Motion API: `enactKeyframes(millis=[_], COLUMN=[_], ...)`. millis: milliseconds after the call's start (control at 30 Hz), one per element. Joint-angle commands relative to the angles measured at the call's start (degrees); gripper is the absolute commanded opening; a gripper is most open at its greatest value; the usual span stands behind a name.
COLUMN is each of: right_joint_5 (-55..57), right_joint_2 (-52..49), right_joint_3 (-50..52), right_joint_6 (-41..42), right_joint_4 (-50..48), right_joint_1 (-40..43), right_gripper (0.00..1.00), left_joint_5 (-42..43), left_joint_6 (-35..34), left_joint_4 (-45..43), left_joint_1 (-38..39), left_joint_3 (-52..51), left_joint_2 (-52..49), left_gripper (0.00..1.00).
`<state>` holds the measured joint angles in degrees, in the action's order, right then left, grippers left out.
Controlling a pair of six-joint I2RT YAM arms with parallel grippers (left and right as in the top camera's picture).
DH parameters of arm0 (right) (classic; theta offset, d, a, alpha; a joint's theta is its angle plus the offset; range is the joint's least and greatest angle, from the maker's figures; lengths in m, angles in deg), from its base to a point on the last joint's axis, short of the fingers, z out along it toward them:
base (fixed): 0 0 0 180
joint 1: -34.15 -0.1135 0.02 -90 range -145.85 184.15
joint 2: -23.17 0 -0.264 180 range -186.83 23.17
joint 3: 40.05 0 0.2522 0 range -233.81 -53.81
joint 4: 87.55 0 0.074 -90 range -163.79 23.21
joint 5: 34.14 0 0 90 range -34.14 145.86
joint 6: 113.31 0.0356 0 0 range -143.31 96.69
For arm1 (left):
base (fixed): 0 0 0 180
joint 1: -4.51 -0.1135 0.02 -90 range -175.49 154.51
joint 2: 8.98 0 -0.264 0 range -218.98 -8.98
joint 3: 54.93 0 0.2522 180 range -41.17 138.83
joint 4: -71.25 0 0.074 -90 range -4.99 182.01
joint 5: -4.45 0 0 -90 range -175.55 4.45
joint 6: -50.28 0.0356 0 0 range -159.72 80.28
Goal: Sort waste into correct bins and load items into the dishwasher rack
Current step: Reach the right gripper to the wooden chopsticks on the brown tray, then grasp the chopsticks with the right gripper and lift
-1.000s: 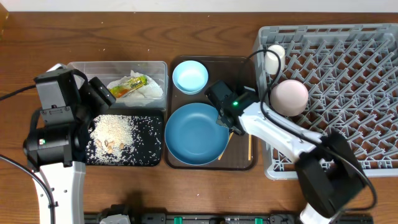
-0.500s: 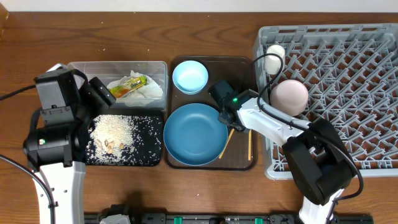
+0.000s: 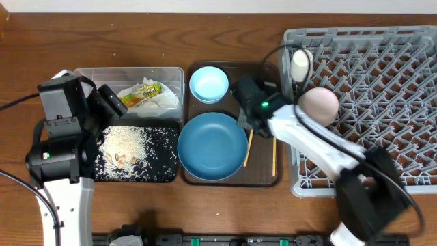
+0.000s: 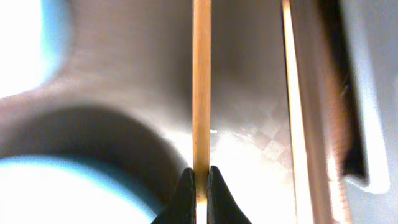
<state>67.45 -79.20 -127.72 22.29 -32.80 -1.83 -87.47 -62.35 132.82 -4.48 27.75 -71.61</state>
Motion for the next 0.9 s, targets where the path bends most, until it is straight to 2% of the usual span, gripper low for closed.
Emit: enactKeyframes(millis=[0, 200, 333, 567, 833, 867], right_joint_5=[0.2, -0.1, -0.1, -0.3, -0.5, -0.9], right_joint_2=[10.1, 20.8, 22.3, 19.5, 14.8, 14.1], right_joint_3=[-2.6, -2.5, -2.5, -0.4, -0.1, -0.1], right_joint_6=[-12.8, -25.3, -31.7, -32.0, -32.0, -32.0], right_joint_4=[1.4, 8.7, 14.5, 16.6, 16.2, 15.9], right_joint_1=[1.4, 5.9, 9.9, 15.9, 17.7, 17.7], right_gripper=[0.01, 0.01, 0.01, 0.01, 0.01, 0.05], left_joint_5=[-0.7, -0.7, -0.7, -0.7, -0.7, -0.7], left_joint_6=[0.3, 0.3, 0.3, 0.3, 0.3, 0.3], left_joint_4=[0.2, 0.2, 0.2, 0.2, 0.2, 0.2], left_joint_1=[-0.3, -0.3, -0.3, -0.3, -0.3, -0.3], left_joint_3=[0.6, 0.6, 0.6, 0.6, 0.6, 0.6], left_joint_2=[-0.2, -0.2, -0.2, -0.2, -0.2, -0.2], left_gripper=[0.88, 0.88, 0.88, 0.88, 0.88, 0.88])
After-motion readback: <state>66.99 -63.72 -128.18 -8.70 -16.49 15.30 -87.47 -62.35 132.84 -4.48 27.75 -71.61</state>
